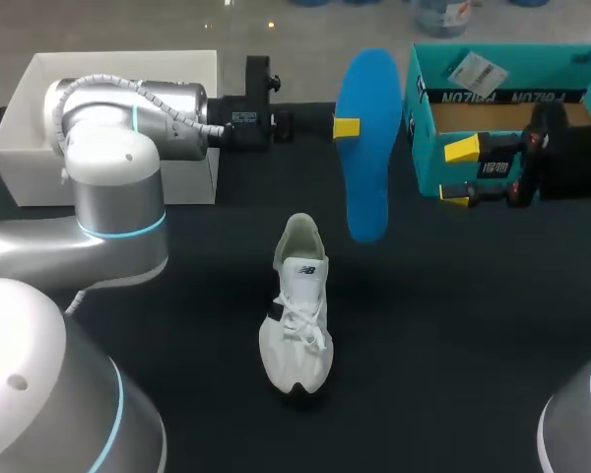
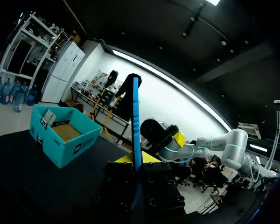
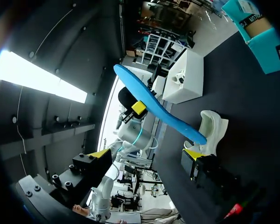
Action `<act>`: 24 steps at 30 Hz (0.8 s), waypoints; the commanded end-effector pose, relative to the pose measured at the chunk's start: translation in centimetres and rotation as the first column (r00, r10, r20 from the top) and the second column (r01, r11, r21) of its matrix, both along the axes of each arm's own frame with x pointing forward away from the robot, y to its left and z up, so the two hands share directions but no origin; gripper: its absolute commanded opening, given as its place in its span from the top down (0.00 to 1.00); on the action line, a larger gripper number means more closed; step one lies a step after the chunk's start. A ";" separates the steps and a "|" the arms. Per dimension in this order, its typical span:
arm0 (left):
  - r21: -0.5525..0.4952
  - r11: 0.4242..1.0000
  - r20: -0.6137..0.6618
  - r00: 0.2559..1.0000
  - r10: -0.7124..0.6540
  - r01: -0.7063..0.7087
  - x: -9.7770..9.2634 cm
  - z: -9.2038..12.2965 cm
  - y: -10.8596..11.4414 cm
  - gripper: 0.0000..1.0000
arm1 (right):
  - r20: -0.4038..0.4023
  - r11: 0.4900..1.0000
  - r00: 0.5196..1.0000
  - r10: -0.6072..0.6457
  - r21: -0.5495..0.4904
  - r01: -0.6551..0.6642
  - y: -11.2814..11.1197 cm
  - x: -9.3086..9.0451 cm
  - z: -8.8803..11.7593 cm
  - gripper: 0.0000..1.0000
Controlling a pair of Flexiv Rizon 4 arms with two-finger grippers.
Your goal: Take the shoe out of the shoebox, open the shoe tongue, remove and reinsert the insole, then place the shoe into the shoebox
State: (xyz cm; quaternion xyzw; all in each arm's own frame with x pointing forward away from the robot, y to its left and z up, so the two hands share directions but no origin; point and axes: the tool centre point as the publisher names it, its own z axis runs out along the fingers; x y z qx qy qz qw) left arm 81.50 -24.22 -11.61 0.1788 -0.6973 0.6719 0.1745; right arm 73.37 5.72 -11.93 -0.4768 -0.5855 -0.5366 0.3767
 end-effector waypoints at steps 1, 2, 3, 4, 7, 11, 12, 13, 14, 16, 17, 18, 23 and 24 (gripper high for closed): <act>-0.029 1.000 0.298 0.954 0.015 -0.006 -0.4 0.1 -0.1 1.00 | -0.001 1.000 1.000 0.000 -0.002 0.000 0.2 0.1 0.0 0.00; -0.029 1.000 0.397 0.918 0.000 0.012 -0.6 0.1 -0.1 1.00 | -0.001 1.000 1.000 0.000 -0.002 0.000 0.2 0.1 0.0 0.00; -0.044 0.999 0.516 0.857 0.009 0.016 -0.7 0.0 -0.2 1.00 | -0.001 1.000 1.000 0.000 -0.002 0.000 0.2 0.1 0.0 0.00; -0.028 0.999 0.607 0.795 0.000 0.022 -0.8 -0.1 -0.3 1.00 | -0.001 1.000 1.000 0.000 -0.002 0.000 0.2 0.1 0.0 0.00; -0.046 0.998 0.785 0.620 0.012 0.039 -0.7 -0.2 -0.2 1.00 | -0.001 1.000 1.000 0.000 -0.002 0.000 0.2 0.1 0.0 0.00; -0.041 0.999 0.929 0.370 0.026 0.033 -0.3 -0.2 0.0 1.00 | -0.001 1.000 1.000 0.000 -0.002 0.000 0.2 0.1 0.0 0.00; -0.025 0.998 0.950 0.312 0.008 0.052 -0.2 -0.1 0.1 1.00 | -0.001 1.000 1.000 0.000 -0.002 0.000 0.2 0.1 0.0 0.00; -0.007 0.999 0.962 0.273 -0.003 0.036 -0.1 0.0 0.1 1.00 | -0.001 1.000 1.000 0.000 -0.002 0.000 0.2 0.1 0.0 0.00; -0.009 0.999 0.973 0.231 -0.001 0.042 0.1 0.1 0.1 1.00 | -0.001 1.000 1.000 0.000 -0.002 0.000 0.2 0.1 0.0 0.00; 0.023 0.998 0.987 0.157 -0.031 0.050 0.3 0.2 0.2 1.00 | -0.001 1.000 1.000 0.000 -0.002 0.000 0.2 0.1 0.0 0.00; 0.042 0.998 0.995 0.093 -0.047 0.052 0.4 0.2 0.3 1.00 | -0.001 1.000 1.000 0.000 -0.002 0.000 0.2 0.1 0.0 0.00; 0.070 0.997 0.995 0.067 -0.072 0.044 0.4 0.1 0.3 1.00 | -0.001 1.000 1.000 0.000 -0.002 0.000 0.2 0.1 0.0 0.00; 0.101 0.995 0.994 0.046 -0.102 0.021 0.5 0.3 0.4 1.00 | -0.001 1.000 1.000 0.000 -0.002 0.000 0.2 0.1 0.0 0.00; 0.101 0.995 0.994 0.046 -0.102 0.021 0.5 0.3 0.4 1.00 | -0.001 1.000 1.000 0.000 -0.002 0.000 0.2 0.1 0.0 0.00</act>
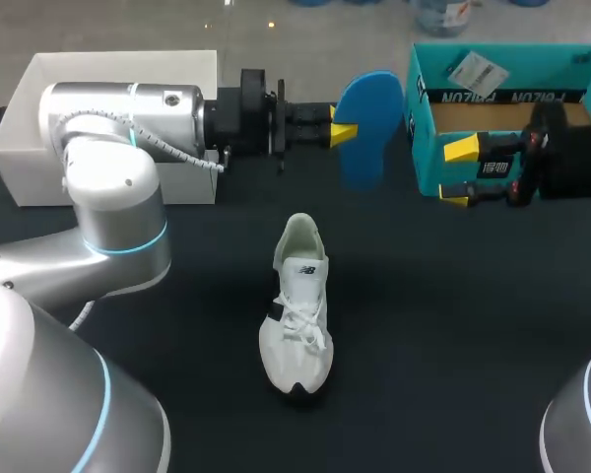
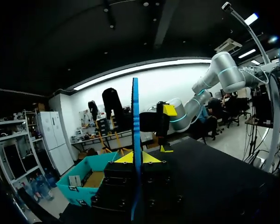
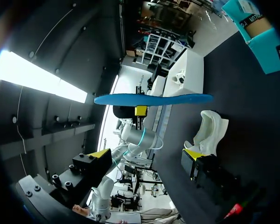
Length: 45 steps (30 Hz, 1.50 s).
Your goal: Take the shoe out of the shoebox, open the shoe tongue, remove and reinsert the insole, then place the shoe into the shoebox
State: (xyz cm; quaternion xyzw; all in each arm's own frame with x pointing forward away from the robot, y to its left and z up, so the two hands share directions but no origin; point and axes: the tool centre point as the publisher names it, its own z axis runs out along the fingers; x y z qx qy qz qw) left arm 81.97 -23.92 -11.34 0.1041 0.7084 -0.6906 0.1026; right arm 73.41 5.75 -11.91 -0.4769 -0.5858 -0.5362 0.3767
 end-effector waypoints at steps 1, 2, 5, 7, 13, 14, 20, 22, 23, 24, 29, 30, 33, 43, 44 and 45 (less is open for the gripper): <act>0.088 0.996 0.661 0.748 -0.061 0.003 0.0 0.0 0.1 1.00 | 0.000 1.000 1.000 0.000 -0.002 0.000 0.2 0.1 0.0 0.00; 0.088 0.996 0.661 0.748 -0.061 0.003 0.0 0.0 0.1 1.00 | 0.000 1.000 1.000 0.000 -0.002 0.000 0.2 0.1 0.0 0.00; 0.088 0.996 0.661 0.748 -0.061 0.003 0.0 0.0 0.1 1.00 | 0.000 1.000 1.000 0.000 -0.002 0.000 0.2 0.1 0.0 0.00; 0.088 0.996 0.661 0.748 -0.061 0.003 0.0 0.0 0.1 1.00 | 0.000 1.000 1.000 0.000 -0.002 0.000 0.2 0.1 0.0 0.00; 0.088 0.996 0.661 0.748 -0.061 0.003 0.0 0.0 0.1 1.00 | 0.000 1.000 1.000 0.000 -0.002 0.000 0.2 0.1 0.0 0.00; 0.088 0.996 0.661 0.748 -0.061 0.003 0.0 0.0 0.1 1.00 | 0.000 1.000 1.000 0.000 -0.002 0.000 0.2 0.1 0.0 0.00; 0.088 0.996 0.661 0.748 -0.061 0.003 0.0 0.0 0.1 1.00 | 0.000 1.000 1.000 0.000 -0.002 0.000 0.2 0.1 0.0 0.00; 0.088 0.996 0.661 0.748 -0.061 0.003 0.0 0.0 0.1 1.00 | 0.000 1.000 1.000 0.000 -0.002 0.000 0.2 0.1 0.0 0.00; 0.088 0.996 0.661 0.748 -0.061 0.003 0.0 0.0 0.1 1.00 | 0.000 1.000 1.000 0.000 -0.002 0.000 0.2 0.1 0.0 0.00; 0.088 0.996 0.661 0.748 -0.061 0.003 0.0 0.0 0.1 1.00 | 0.000 1.000 1.000 0.000 -0.002 0.000 0.2 0.1 0.0 0.00; 0.067 0.998 0.775 0.629 -0.057 0.009 0.0 -0.4 0.3 1.00 | 0.000 1.000 1.000 0.000 -0.002 0.000 0.2 0.1 0.0 0.00; 0.043 0.999 0.799 0.600 -0.040 0.010 0.0 -0.4 0.3 1.00 | 0.000 1.000 1.000 0.000 -0.002 0.000 0.2 0.1 0.0 0.00; -0.022 0.999 0.871 0.492 0.003 0.031 -0.2 -0.4 0.4 1.00 | 0.000 1.000 1.000 0.000 -0.002 0.000 0.2 0.1 0.0 0.00; -0.037 0.998 0.988 0.148 0.029 0.051 -0.7 -1.2 0.5 1.00 | -0.003 1.000 1.000 -0.016 0.000 0.016 0.0 0.5 0.1 0.00; -0.033 0.998 0.989 0.147 0.026 0.049 -0.7 -1.2 0.5 1.00 | -0.004 1.000 1.000 -0.018 0.000 0.018 0.0 0.7 0.1 0.00; -0.028 0.998 0.988 0.154 0.020 0.049 -0.8 -1.3 0.5 1.00 | -0.004 1.000 1.000 -0.019 0.001 0.019 -0.1 0.9 0.2 0.00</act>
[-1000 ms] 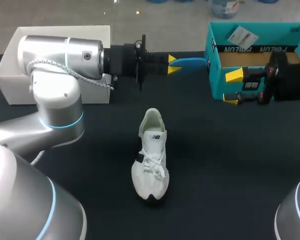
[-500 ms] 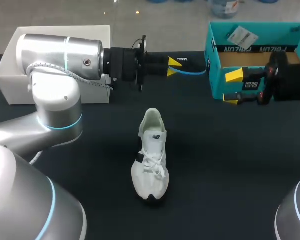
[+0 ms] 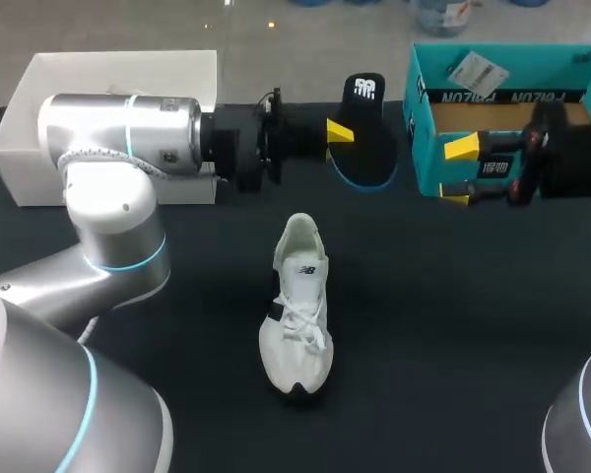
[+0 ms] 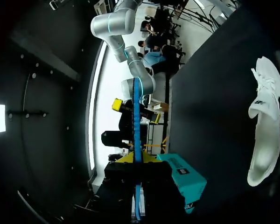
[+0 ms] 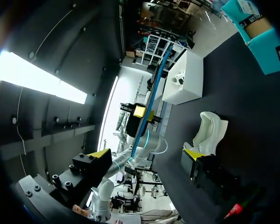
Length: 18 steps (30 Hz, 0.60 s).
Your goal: Take the shoe out of the shoebox, open the shoe tongue, remove and reinsert the insole, then place the shoe into the shoebox
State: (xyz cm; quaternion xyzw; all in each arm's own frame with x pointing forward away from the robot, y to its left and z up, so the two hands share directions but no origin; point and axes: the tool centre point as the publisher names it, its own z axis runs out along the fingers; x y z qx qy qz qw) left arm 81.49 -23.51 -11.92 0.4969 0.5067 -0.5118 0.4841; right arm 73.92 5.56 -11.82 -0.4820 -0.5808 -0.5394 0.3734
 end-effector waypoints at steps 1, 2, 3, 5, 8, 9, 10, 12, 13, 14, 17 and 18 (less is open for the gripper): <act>-0.034 0.999 0.173 0.985 -0.003 0.009 -0.4 -0.7 0.0 1.00 | -0.002 1.000 1.000 -0.005 -0.002 0.005 0.2 0.7 0.1 0.00; -0.031 1.000 0.170 0.985 -0.002 0.007 -0.5 -0.7 0.0 1.00 | -0.002 1.000 1.000 -0.005 -0.003 0.005 0.3 1.0 0.2 0.00; -0.025 1.000 0.168 0.986 -0.003 0.007 -0.5 -0.6 0.0 1.00 | -0.005 1.000 1.000 -0.004 -0.007 0.004 0.4 1.2 0.2 0.00; -0.022 1.000 0.168 0.986 -0.007 0.010 -0.6 -0.5 -0.1 1.00 | -0.013 1.000 1.000 0.000 -0.019 -0.001 0.6 1.8 0.2 0.00; -0.023 1.000 0.164 0.986 -0.008 0.012 -0.7 -0.4 -0.4 1.00 | -0.014 1.000 1.000 0.007 -0.028 -0.008 1.1 2.7 0.2 0.00; -0.021 1.000 0.162 0.987 -0.009 0.012 -0.7 -0.3 -0.6 1.00 | -0.014 1.000 1.000 0.008 -0.030 -0.009 1.3 3.0 0.2 0.00; -0.025 1.000 0.161 0.987 -0.003 0.007 -0.6 -0.3 -0.7 1.00 | -0.015 0.999 1.000 0.009 -0.031 -0.009 1.5 3.3 0.3 0.00; -0.028 1.000 0.163 0.987 0.003 0.002 -0.6 -0.2 -1.1 1.00 | -0.006 0.999 1.000 0.009 -0.038 -0.009 2.2 3.8 0.4 0.00; -0.032 0.999 0.161 0.987 0.006 -0.001 -0.6 -0.2 -1.4 1.00 | -0.004 0.999 1.000 0.006 -0.038 -0.006 2.5 4.0 0.4 0.00; -0.036 0.999 0.159 0.987 0.004 0.001 -0.7 0.0 -1.6 1.00 | -0.002 0.999 1.000 0.007 -0.037 -0.007 2.8 4.3 0.3 0.00; -0.048 0.999 0.156 0.988 0.005 0.002 -1.0 0.2 -2.2 1.00 | -0.003 0.999 1.000 0.023 -0.029 -0.023 3.8 4.9 0.1 0.00; -0.051 0.999 0.159 0.987 0.004 0.004 -1.1 0.2 -2.4 1.00 | -0.003 0.999 1.000 0.026 -0.028 -0.026 4.2 5.1 0.1 0.00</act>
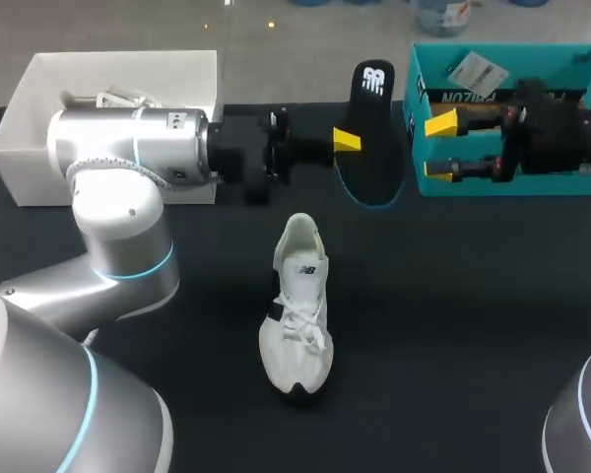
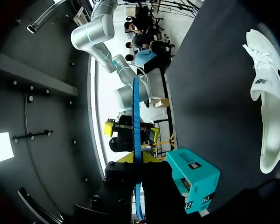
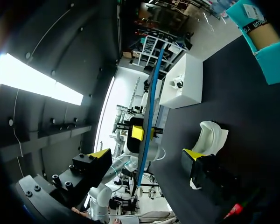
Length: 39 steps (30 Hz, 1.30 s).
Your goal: Take the shoe out of the shoebox, open the shoe tongue, remove and reinsert the insole, then place the shoe into the shoebox
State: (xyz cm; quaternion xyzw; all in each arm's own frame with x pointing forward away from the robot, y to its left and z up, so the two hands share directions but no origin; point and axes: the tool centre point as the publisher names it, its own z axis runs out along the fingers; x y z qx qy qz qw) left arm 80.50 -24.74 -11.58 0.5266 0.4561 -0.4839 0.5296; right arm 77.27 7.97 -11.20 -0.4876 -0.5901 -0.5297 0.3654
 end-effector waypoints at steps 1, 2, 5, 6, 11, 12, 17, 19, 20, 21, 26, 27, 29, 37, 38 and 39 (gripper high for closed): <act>-0.012 1.000 0.008 1.000 0.005 -0.005 -0.2 -0.2 -1.3 1.00 | -0.005 0.999 0.999 0.033 0.006 -0.033 2.1 1.9 -0.6 0.00; -0.012 1.000 0.011 1.000 0.003 -0.003 -0.1 -0.3 -1.4 1.00 | -0.005 0.999 0.999 0.034 0.007 -0.034 2.4 2.0 -0.6 0.00; -0.013 1.000 0.020 1.000 0.005 -0.005 0.0 -0.3 -1.7 1.00 | -0.005 0.999 0.999 0.044 0.012 -0.044 3.0 2.2 -0.4 0.18; -0.013 1.000 0.021 1.000 0.006 -0.006 0.1 -0.3 -1.7 1.00 | -0.005 0.999 0.999 0.047 0.013 -0.047 3.1 2.2 -0.4 0.20; -0.019 1.000 0.015 1.000 0.014 -0.014 0.2 -0.2 -1.8 1.00 | -0.014 0.999 0.999 0.050 0.014 -0.050 3.1 2.2 -0.7 0.48; -0.019 1.000 0.015 1.000 0.015 -0.014 0.2 -0.2 -1.8 1.00 | -0.015 0.999 0.999 0.049 0.015 -0.049 3.1 2.2 -0.7 0.49; -0.034 0.999 0.004 1.000 0.017 -0.017 0.2 -0.1 -1.9 1.00 | -0.024 0.999 0.999 0.040 0.019 -0.040 3.0 2.1 -0.9 0.70; -0.038 0.999 0.002 1.000 0.014 -0.014 0.1 0.0 -1.9 1.00 | -0.028 0.999 0.999 0.035 0.018 -0.034 3.0 2.1 -1.0 1.00; -0.040 0.999 -0.003 1.000 0.011 -0.011 0.0 0.1 -1.9 1.00 | -0.030 0.999 0.999 0.033 0.016 -0.033 3.0 2.2 -1.1 1.00; -0.041 0.999 -0.004 1.000 0.008 -0.008 0.0 0.1 -1.9 1.00 | -0.031 0.999 0.999 0.030 0.015 -0.030 3.0 2.1 -1.1 1.00; -0.005 1.000 -0.024 1.000 -0.020 0.020 -0.1 0.3 -1.3 0.00 | -0.028 1.000 0.999 0.026 0.016 -0.026 2.8 1.9 -1.5 1.00; 0.001 1.000 -0.021 1.000 -0.016 0.017 0.0 0.3 -1.1 0.00 | -0.026 1.000 0.999 0.025 0.016 -0.025 2.7 1.8 -1.5 1.00; 0.025 1.000 -0.017 1.000 -0.017 0.017 0.4 0.3 -0.8 0.00 | -0.028 1.000 0.999 0.019 0.009 -0.018 2.5 1.6 -1.7 1.00; 0.108 0.994 -0.021 1.000 -0.022 0.024 1.1 0.0 0.3 0.00 | -0.039 1.000 0.999 0.007 -0.006 -0.007 1.8 1.1 -2.3 1.00; 0.108 0.994 -0.017 1.000 -0.017 0.019 1.2 0.0 0.4 0.00 | -0.040 1.000 0.999 0.007 -0.007 -0.007 1.7 1.0 -2.3 1.00; 0.107 0.994 -0.018 1.000 -0.012 0.014 1.3 0.0 0.5 0.00 | -0.040 1.000 0.999 0.007 -0.009 -0.007 1.7 1.0 -2.3 1.00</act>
